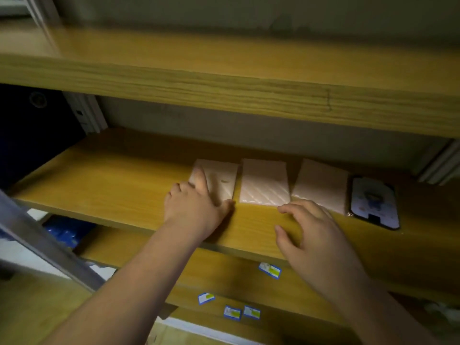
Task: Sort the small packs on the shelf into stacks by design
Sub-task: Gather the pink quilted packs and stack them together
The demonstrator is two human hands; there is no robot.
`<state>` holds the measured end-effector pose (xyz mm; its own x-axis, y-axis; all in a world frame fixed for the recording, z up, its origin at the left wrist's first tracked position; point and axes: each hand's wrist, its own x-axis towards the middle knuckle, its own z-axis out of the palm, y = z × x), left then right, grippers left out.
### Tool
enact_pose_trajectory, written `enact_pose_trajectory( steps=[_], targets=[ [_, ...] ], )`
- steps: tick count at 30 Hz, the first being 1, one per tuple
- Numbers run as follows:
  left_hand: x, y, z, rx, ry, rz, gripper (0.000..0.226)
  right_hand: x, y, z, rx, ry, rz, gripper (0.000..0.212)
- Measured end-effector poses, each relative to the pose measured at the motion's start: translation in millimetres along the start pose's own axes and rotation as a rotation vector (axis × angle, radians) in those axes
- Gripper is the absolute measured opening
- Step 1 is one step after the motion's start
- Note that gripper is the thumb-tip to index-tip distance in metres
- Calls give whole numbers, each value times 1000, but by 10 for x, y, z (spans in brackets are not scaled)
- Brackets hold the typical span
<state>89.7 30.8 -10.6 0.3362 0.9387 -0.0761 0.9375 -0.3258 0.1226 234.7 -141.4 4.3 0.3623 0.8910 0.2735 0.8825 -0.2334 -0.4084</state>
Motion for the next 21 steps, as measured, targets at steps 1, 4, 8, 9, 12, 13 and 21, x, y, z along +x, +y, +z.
enact_pose_trajectory(
  steps=[1, 4, 8, 9, 12, 13, 21],
  targets=[
    [13, -18, -24, -27, -4, 7, 113, -2, -30, 21, -5, 4, 13, 35],
    [50, -97, -95, -144, -3, 13, 124, -6, -103, 52, -23, 5, 52, 37],
    [84, -240, -171, -302, 3, 34, 122, -23, -117, 40, -55, 12, 171, 41],
    [100, -290, -185, -356, 2, 30, 119, -6, -93, 26, -85, 0, 229, 45],
    [119, -484, -198, -533, 45, 12, 113, 96, -7, 17, -192, -108, 386, 58],
    [109, -539, -207, -569, 62, 12, 111, 140, 4, 36, -216, -126, 415, 59],
    [-27, -631, -98, -999, -51, 64, 49, 692, -216, 461, -358, -128, 474, 96]
  ],
)
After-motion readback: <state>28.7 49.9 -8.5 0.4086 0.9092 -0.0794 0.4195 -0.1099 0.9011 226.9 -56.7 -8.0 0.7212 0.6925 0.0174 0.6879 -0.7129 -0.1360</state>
